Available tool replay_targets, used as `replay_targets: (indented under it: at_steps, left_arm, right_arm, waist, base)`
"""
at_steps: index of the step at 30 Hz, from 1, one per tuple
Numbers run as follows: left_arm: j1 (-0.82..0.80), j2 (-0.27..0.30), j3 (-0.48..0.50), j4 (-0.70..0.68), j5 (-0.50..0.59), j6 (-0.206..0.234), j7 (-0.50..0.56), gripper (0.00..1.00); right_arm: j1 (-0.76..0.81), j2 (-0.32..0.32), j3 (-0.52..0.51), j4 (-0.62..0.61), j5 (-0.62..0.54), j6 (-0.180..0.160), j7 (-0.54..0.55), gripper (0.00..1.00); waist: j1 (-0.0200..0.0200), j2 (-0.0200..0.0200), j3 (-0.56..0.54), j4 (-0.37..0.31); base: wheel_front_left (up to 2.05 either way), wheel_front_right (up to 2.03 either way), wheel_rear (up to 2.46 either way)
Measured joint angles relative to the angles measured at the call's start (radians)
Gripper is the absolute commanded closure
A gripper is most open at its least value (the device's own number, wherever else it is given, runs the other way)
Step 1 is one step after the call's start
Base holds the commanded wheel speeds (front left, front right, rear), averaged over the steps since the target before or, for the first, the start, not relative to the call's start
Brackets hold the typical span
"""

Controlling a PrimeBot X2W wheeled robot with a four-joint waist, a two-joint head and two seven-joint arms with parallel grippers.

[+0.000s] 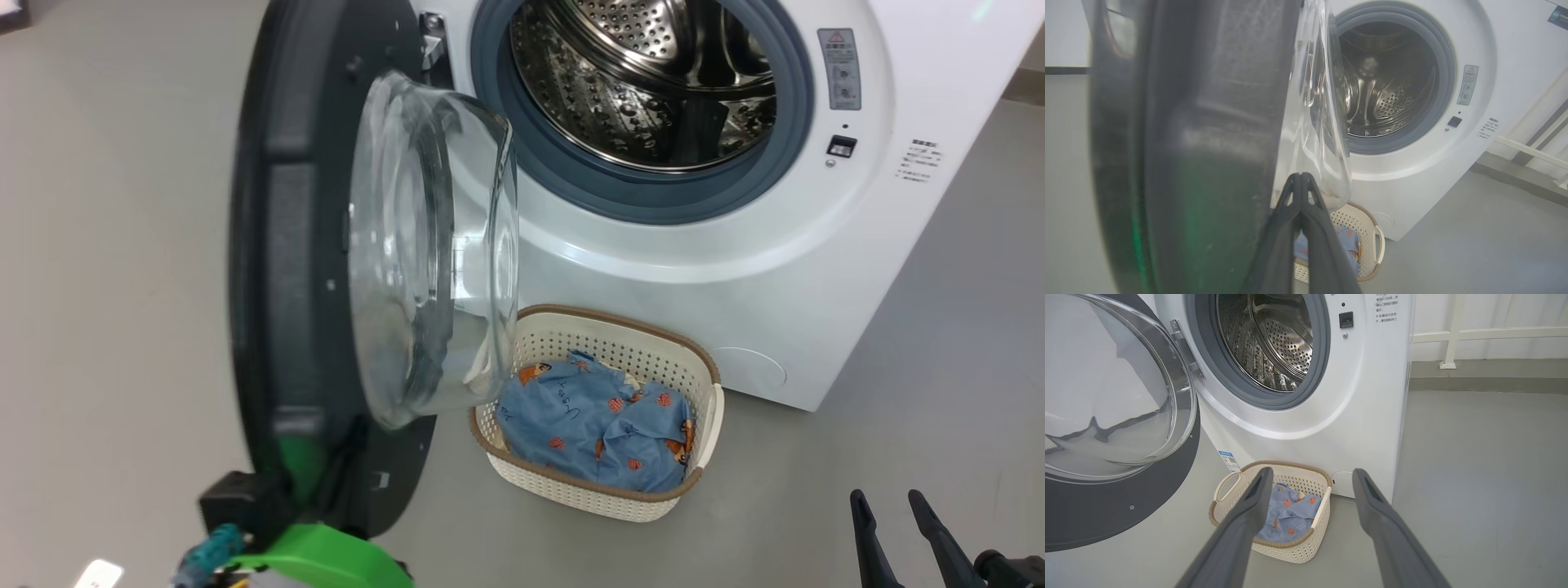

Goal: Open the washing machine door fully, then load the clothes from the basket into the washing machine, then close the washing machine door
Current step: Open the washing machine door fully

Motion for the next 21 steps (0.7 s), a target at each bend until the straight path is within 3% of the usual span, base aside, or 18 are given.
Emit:
replay_targets:
  at_steps: [9,21]
  left_arm:
    - [-0.034,0.021,0.138,0.140,-0.035,0.026,-0.080,1.00]
    - [-0.148,0.065,0.323,0.459,-0.092,0.043,-0.212,1.00]
  right_arm:
    - [0.000,-0.010,0.006,0.002,0.000,0.000,0.000,0.00]
    - [0.003,-0.028,0.016,0.012,0.000,0.000,0.000,0.00]
  waist:
    - [0.0000,0.0000,0.001,0.001]
    - [0.0000,0.0000,-0.017,-0.064]
  base:
    - [0.00,0.00,0.00]
    - [0.00,0.00,0.00]
